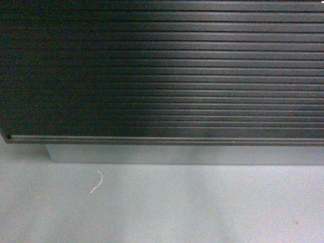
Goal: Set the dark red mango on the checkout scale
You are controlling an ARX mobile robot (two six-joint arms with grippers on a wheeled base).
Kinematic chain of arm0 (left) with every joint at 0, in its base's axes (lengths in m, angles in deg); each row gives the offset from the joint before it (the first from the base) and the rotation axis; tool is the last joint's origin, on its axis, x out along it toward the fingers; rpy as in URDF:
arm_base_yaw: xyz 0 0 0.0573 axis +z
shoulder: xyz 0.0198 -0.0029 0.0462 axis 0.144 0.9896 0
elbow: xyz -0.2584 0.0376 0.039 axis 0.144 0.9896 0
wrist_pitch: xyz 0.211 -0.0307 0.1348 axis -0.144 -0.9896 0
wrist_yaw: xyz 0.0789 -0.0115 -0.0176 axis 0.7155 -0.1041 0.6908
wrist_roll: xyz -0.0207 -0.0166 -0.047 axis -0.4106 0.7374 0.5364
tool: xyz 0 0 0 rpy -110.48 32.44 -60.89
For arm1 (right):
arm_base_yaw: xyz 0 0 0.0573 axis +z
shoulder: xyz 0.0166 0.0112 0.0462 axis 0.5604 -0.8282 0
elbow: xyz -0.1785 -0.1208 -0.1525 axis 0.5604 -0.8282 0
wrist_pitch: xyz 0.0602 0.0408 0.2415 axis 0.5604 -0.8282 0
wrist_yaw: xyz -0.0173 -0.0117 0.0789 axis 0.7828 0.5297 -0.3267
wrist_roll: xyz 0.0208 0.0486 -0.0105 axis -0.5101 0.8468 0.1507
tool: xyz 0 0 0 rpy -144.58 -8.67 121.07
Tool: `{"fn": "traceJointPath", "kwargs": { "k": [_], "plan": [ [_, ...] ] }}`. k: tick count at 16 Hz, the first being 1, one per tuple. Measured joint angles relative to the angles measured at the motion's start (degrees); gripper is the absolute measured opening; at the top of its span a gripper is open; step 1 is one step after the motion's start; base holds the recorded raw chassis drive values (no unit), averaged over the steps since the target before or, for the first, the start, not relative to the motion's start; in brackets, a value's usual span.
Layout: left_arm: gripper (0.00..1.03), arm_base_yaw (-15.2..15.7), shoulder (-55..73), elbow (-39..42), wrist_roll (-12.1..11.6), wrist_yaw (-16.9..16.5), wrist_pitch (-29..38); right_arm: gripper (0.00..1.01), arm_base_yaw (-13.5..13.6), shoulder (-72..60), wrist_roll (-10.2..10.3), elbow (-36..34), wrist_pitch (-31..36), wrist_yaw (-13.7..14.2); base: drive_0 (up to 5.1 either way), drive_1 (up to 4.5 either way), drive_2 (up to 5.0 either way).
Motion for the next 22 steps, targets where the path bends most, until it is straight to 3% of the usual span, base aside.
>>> {"fn": "traceJointPath", "kwargs": {
  "k": [16, 22],
  "plan": [
    [0.98, 0.00, 0.00, 0.00, 0.00, -0.04, -0.20, 0.98, 0.00, -0.02, -0.02, 0.00, -0.48, -0.02, 0.0, 4.29, -4.3],
    [0.98, 0.00, 0.00, 0.00, 0.00, -0.04, 0.11, 0.98, 0.00, 0.00, 0.00, 0.00, -0.02, 0.00, 0.0, 0.00, 0.0]
  ]
}}
